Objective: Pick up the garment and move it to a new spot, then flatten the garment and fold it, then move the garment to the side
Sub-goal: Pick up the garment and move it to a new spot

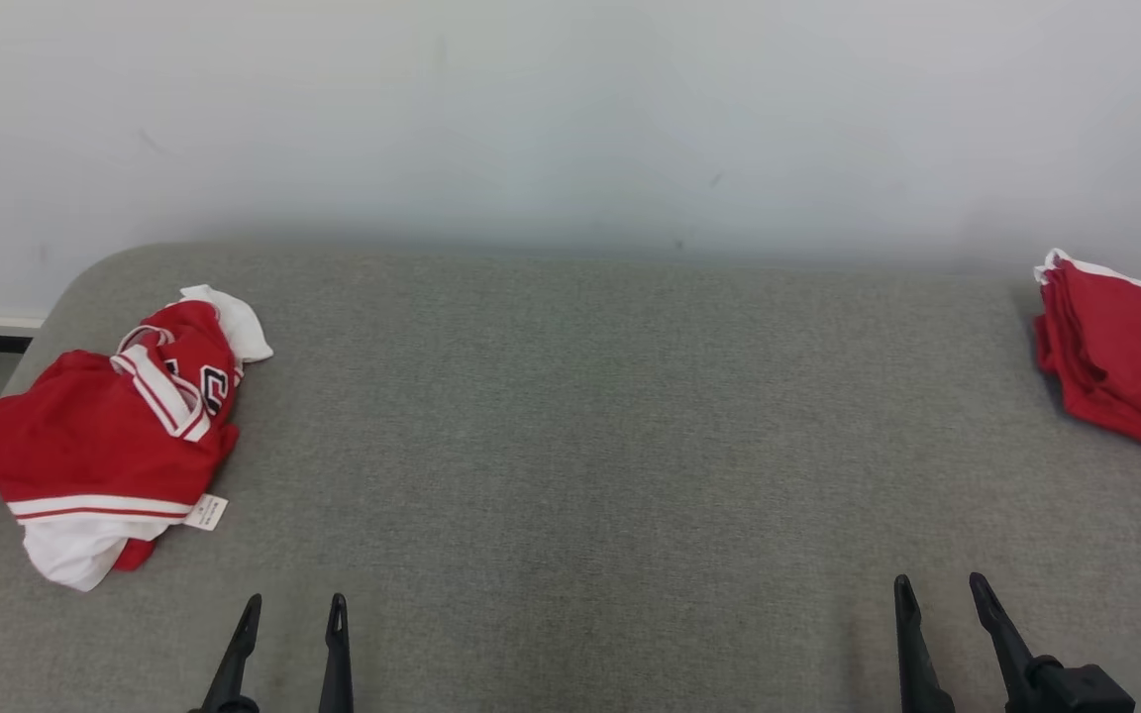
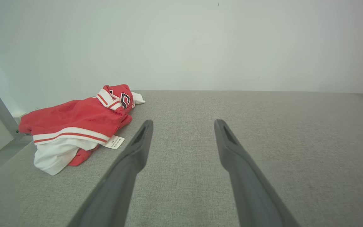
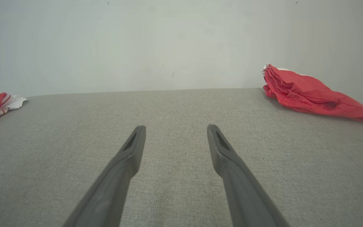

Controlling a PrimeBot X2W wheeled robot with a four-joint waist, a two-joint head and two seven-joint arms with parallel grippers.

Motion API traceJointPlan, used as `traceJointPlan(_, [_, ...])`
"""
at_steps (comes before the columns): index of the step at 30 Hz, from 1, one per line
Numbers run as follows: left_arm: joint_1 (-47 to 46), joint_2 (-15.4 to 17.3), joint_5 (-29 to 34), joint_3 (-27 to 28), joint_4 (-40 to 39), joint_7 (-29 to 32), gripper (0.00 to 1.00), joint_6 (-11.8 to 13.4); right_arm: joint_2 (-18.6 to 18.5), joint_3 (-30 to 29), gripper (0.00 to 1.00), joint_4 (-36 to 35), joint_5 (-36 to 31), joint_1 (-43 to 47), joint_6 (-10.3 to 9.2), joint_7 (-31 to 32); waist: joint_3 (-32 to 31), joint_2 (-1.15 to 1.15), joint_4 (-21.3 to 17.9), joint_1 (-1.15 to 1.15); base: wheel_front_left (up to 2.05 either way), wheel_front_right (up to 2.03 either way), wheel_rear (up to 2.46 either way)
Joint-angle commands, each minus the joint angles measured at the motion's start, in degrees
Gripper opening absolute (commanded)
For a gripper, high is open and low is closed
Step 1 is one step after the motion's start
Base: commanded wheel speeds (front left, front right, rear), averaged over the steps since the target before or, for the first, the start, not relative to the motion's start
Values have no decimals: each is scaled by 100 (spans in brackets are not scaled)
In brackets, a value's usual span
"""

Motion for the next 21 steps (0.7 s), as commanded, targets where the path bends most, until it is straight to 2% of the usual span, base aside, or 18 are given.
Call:
traceJointPlan(1, [-15, -7, -21, 31, 16, -12, 100, 12, 9, -4, 100, -7, 53, 70, -16, -5, -7, 0, 233, 0, 0, 0, 0])
traceJointPlan(6, [-134, -8, -111, 156, 75, -13, 100, 75, 10, -19, 100, 2, 99, 105, -16, -5, 20, 0, 728, 0, 0, 0, 0])
traceJointPlan(21, [-2, 8, 25, 455, 226, -13, 100, -39, 9, 84, 100, 132, 181, 67, -16, -5, -76, 0, 1970, 0, 0, 0, 0])
